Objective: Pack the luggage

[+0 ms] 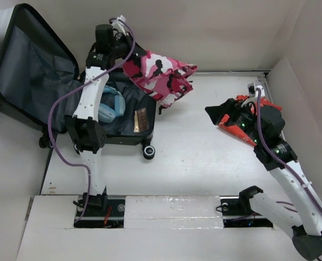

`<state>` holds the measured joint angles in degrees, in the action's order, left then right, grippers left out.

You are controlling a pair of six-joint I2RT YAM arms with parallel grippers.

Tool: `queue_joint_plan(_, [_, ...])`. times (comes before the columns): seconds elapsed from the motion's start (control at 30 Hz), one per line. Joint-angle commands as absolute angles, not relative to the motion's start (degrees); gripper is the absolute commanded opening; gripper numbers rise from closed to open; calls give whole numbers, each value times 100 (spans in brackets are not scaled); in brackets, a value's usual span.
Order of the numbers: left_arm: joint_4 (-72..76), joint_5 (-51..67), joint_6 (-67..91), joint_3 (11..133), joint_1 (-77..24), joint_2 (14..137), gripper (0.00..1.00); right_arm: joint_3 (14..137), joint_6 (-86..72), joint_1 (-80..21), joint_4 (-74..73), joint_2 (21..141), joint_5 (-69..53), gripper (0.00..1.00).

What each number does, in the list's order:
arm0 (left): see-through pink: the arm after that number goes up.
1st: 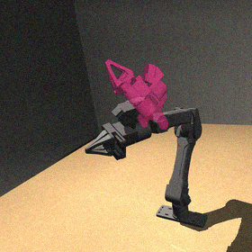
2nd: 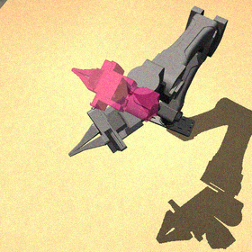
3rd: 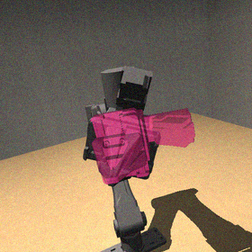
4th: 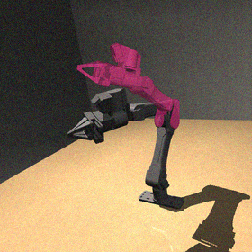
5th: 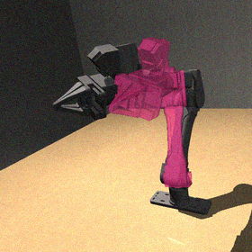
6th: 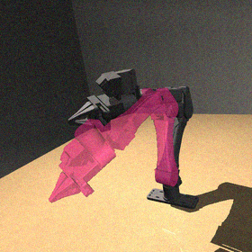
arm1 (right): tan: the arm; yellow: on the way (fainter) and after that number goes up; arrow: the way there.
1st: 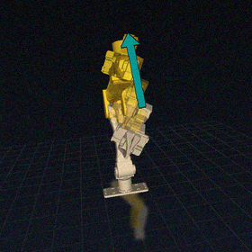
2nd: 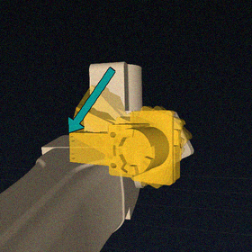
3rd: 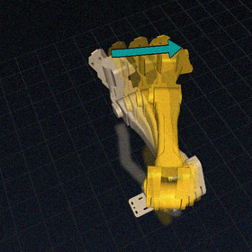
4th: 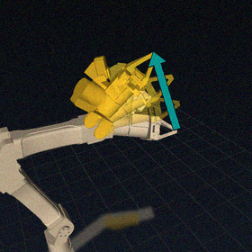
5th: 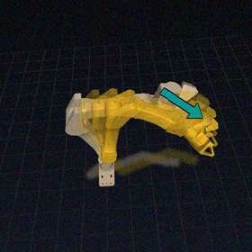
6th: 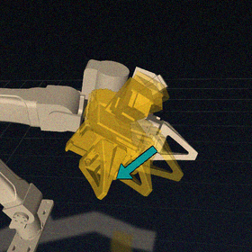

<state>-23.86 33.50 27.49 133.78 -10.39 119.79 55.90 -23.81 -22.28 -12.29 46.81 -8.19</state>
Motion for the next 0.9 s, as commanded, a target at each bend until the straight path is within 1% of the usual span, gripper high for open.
queue_joint_plan(0.0, [-1723,3894,2970,14543,-826,12022,0,5871,-2417,-2337,-879,4632,-782,86])
queue_joint_plan(0.03, [-1627,3824,3171,14711,-774,12023,0,5932,-2417,-2338,-879,4632,-782,86])
queue_joint_plan(0.07, [-1139,3823,3338,14713,-704,12023,0,5994,-2417,-2338,-879,4684,-782,86])
queue_joint_plan(0.13, [-522,3928,3733,14442,-467,11857,0,6142,-2417,-2390,-940,4685,-721,86])
queue_joint_plan(0.17, [-249,4024,4144,14232,-179,11796,0,6144,-2356,-2443,-1027,4737,-721,86])
queue_joint_plan(0.2, [267,4182,4296,14177,-54,11743,0,6196,-2355,-2443,-1028,4737,-668,86])
queue_joint_plan(0.23, [377,4384,4367,14177,34,11742,0,6196,-2355,-2496,-1028,4737,-598,86])
queue_joint_plan(0.33, [780,4473,4350,14335,176,11742,0,6258,-2303,-2549,-1028,4790,-598,86])
queue_joint_plan(0.4, [1307,4710,4700,14117,394,11689,0,6319,-2303,-2680,-1081,4790,-598,86])
queue_joint_plan(0.43, [1797,4815,4946,14037,395,11689,0,6319,-2303,-2681,-1081,4842,-537,86])
queue_joint_plan(0.57, [2188,5079,4939,13747,659,11629,0,6258,-2303,-2900,-1081,4720,-413,86])
queue_joint_plan(0.6, [2188,5237,4826,13389,711,11628,0,6180,-2303,-2987,-1081,4720,-413,86])
queue_joint_plan(0.67, [2084,5290,4388,12599,712,11147,0,6126,-2303,-3120,-1028,4659,-360,86])
queue_joint_plan(0.7, [2083,5056,4073,12038,712,10884,0,6074,-2303,-3198,-1028,4658,-360,86])
queue_joint_plan(0.73, [2301,4915,3861,10570,712,10263,0,5986,-2303,-3199,-1028,4597,-308,86])
queue_joint_plan(0.77, [3190,4835,3858,9808,773,9978,0,5933,-2303,-3269,-1028,4536,-308,86])
queue_joint_plan(0.8, [3556,4782,3972,9173,773,9758,0,5863,-2303,-3270,-967,4535,-308,86])
queue_joint_plan(0.83, [3812,4625,4155,8079,834,9390,0,5740,-2303,-3322,-906,4535,-308,86])
queue_joint_plan(0.87, [4102,4623,4262,7564,835,9204,0,5739,-2303,-3322,-905,4483,-308,86])
